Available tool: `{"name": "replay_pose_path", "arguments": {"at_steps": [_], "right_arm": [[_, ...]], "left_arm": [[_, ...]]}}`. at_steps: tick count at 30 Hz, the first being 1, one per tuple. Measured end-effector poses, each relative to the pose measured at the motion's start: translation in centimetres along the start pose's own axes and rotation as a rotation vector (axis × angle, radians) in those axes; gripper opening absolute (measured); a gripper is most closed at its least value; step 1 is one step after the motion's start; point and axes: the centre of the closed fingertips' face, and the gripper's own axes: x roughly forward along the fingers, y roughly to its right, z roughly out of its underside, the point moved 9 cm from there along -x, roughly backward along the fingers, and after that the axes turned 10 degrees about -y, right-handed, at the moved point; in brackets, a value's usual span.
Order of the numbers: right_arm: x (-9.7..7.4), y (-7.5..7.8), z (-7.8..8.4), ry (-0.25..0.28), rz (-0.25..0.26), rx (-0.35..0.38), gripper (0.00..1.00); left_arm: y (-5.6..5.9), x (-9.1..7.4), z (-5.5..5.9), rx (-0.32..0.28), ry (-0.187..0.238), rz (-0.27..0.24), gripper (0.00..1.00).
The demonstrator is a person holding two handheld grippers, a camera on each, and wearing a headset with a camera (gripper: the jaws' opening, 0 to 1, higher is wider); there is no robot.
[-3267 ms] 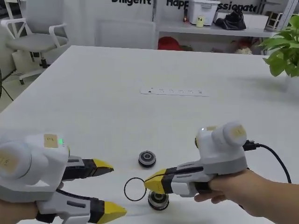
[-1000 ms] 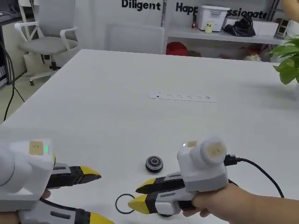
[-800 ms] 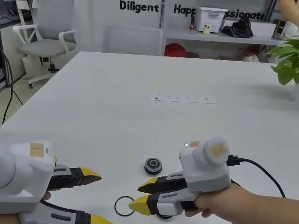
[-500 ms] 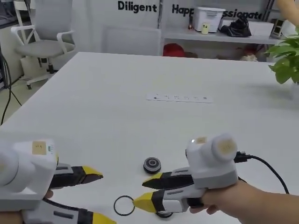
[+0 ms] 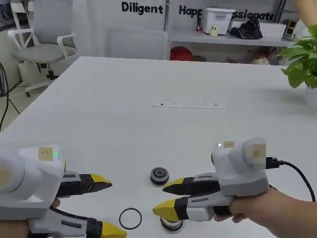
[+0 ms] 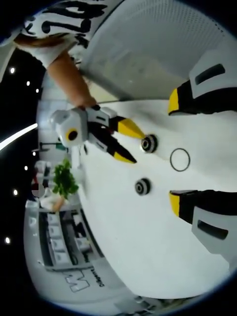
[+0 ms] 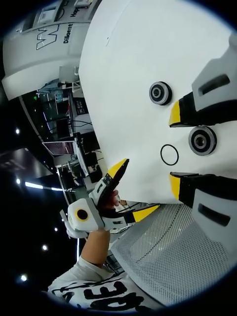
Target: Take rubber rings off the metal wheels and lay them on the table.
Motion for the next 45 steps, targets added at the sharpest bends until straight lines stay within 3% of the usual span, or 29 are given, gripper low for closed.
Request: {"name": "replay_pose_path", "arguments": {"at_steps": [18, 45], "right_arm": [[-1.9, 0.5, 0.8, 0.012, 0.035, -0.022, 0.38], [-2.3, 0.9, 2.5, -0.037, 0.043, -0.076, 0.35]], "left_arm": [[-0.3, 1.2, -1.3, 0.017, 0.003, 0.021, 0.62], [-0.8, 3.7, -2.4, 0.016, 0.014, 0.049, 0.59]]}}
